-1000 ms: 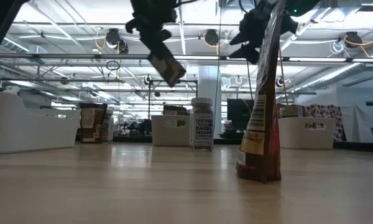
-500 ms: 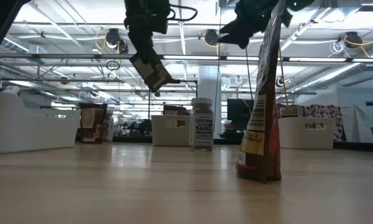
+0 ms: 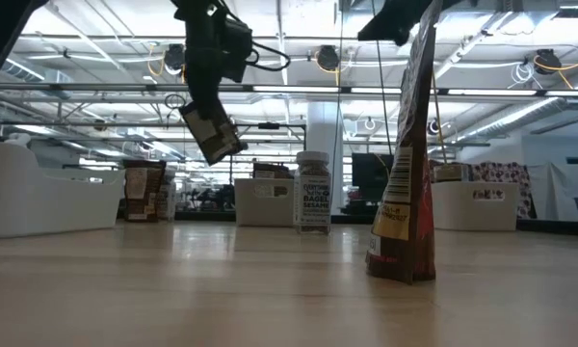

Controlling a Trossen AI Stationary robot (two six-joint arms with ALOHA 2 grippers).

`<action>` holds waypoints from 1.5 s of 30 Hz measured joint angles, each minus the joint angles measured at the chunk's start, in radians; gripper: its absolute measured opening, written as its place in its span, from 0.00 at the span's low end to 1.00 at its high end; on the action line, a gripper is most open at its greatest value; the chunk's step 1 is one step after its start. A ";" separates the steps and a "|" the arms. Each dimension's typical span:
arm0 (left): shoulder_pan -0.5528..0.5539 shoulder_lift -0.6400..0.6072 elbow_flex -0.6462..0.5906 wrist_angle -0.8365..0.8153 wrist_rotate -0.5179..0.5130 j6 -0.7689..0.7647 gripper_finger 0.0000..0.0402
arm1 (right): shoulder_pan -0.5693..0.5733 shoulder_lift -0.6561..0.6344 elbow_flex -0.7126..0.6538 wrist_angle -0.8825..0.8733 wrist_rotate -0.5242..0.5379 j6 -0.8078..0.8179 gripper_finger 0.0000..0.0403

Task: Sort spices by type
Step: Adjust the orange spice pack

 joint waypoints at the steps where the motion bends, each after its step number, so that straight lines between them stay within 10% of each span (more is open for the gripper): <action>1: -0.005 0.000 -0.003 0.000 0.005 -0.014 0.00 | -0.001 -0.010 0.000 -0.017 0.003 -0.004 0.12; 17: -0.126 0.075 0.025 0.232 0.007 -0.141 0.00 | -0.005 -0.003 0.000 -0.070 0.073 -0.020 0.01; 30: -0.112 0.355 0.494 0.026 0.016 -0.089 0.00 | -0.005 -0.003 0.000 -0.072 0.071 0.004 0.00; 45: -0.113 0.489 0.476 -0.030 -0.040 -0.027 0.00 | -0.005 -0.003 0.000 -0.187 0.071 0.000 0.00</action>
